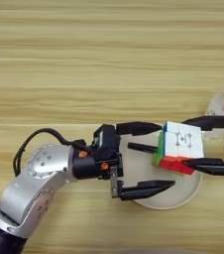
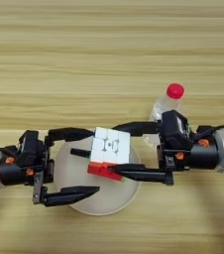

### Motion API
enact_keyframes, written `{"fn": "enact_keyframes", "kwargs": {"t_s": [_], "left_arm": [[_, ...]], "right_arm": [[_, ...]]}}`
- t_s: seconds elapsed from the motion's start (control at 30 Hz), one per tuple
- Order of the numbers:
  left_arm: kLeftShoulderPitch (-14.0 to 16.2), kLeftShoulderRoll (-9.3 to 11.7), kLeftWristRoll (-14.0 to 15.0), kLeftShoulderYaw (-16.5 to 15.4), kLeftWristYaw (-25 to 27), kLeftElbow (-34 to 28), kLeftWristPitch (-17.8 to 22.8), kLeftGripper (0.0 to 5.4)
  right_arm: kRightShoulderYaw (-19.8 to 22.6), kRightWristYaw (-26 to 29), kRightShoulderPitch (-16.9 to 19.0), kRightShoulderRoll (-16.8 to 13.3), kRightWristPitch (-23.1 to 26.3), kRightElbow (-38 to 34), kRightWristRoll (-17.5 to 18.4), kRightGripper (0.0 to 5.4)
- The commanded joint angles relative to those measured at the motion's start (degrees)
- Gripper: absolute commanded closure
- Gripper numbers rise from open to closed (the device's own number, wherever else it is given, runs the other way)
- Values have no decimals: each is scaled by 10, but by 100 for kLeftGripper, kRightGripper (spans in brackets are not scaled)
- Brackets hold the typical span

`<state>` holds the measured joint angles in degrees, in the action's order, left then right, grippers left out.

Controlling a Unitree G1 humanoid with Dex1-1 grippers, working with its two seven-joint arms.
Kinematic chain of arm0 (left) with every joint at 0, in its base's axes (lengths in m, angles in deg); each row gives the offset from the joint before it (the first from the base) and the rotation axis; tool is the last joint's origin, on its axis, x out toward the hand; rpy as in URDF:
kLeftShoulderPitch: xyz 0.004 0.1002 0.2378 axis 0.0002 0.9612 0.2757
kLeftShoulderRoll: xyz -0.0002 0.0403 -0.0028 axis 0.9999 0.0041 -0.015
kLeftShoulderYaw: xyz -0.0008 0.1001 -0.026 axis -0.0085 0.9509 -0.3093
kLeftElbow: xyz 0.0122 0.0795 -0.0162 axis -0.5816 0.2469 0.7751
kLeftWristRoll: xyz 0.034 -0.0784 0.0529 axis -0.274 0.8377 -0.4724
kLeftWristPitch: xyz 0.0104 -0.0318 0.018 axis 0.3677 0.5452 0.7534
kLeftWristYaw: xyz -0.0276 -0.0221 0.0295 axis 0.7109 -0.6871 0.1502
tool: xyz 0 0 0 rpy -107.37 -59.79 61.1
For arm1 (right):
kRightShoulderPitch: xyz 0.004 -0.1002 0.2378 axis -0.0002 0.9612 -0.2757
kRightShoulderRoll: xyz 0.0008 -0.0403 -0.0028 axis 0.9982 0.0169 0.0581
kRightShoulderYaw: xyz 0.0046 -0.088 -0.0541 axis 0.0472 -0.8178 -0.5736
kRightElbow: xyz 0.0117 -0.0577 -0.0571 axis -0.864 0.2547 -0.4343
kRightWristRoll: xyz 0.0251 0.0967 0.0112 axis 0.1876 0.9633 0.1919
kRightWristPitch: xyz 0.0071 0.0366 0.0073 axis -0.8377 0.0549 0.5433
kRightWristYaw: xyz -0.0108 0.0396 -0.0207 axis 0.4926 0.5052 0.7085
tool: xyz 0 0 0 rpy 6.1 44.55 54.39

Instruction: Move the objects on the table

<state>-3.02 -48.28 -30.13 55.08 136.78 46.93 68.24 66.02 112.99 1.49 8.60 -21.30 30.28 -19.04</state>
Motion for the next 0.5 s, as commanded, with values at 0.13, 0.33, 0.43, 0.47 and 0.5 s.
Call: {"fn": "enact_keyframes", "kwargs": {"t_s": [0.13, 0.33, 0.43, 0.47, 0.5], "left_arm": [[-9, 2, -10, 9, 1, 3, 4, 0], [-10, 1, -12, 12, 0, 4, 3, 0], [-10, 0, -13, 12, -1, 4, 3, 0], [-11, -1, -13, 12, -1, 5, 3, 0], [-11, -1, -14, 12, -1, 5, 2, 0]], "right_arm": [[-16, -3, -5, -3, 6, -33, 14, 208], [-21, -6, -1, -6, 6, -44, 19, 208], [-22, -6, -1, -7, 6, -45, 19, 208], [-22, -6, -1, -7, 6, -44, 19, 208], [-23, -7, -1, -7, 6, -44, 19, 208]]}}
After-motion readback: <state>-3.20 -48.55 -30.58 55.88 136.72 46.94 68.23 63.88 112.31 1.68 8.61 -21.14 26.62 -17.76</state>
